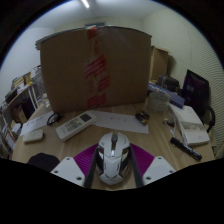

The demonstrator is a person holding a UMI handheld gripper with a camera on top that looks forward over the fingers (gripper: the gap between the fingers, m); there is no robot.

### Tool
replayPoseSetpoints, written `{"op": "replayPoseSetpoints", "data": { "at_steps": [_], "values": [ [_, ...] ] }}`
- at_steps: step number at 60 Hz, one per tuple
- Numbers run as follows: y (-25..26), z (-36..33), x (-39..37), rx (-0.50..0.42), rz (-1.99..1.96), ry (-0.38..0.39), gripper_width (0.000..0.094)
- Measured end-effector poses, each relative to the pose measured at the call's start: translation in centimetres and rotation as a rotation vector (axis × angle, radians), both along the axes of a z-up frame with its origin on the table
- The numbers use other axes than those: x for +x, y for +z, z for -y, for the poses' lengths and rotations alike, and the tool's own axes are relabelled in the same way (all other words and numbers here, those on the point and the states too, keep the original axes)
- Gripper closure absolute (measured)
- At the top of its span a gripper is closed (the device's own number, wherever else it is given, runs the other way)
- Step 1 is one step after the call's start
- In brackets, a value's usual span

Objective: Arrange mouse

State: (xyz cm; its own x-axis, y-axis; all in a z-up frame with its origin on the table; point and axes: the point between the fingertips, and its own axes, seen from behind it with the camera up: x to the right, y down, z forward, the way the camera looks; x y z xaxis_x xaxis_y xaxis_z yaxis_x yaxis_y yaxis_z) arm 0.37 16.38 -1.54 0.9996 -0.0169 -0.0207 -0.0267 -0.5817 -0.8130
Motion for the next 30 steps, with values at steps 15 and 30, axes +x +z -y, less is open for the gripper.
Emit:
{"op": "replayPoseSetpoints", "data": {
  "at_steps": [15,30],
  "values": [
    [-0.3,0.4,0.3,-0.064,-0.028,0.037,0.0523],
    [9.4,3.1,-1.8,0.015,-0.097,0.086,0.0528]
  ]
}}
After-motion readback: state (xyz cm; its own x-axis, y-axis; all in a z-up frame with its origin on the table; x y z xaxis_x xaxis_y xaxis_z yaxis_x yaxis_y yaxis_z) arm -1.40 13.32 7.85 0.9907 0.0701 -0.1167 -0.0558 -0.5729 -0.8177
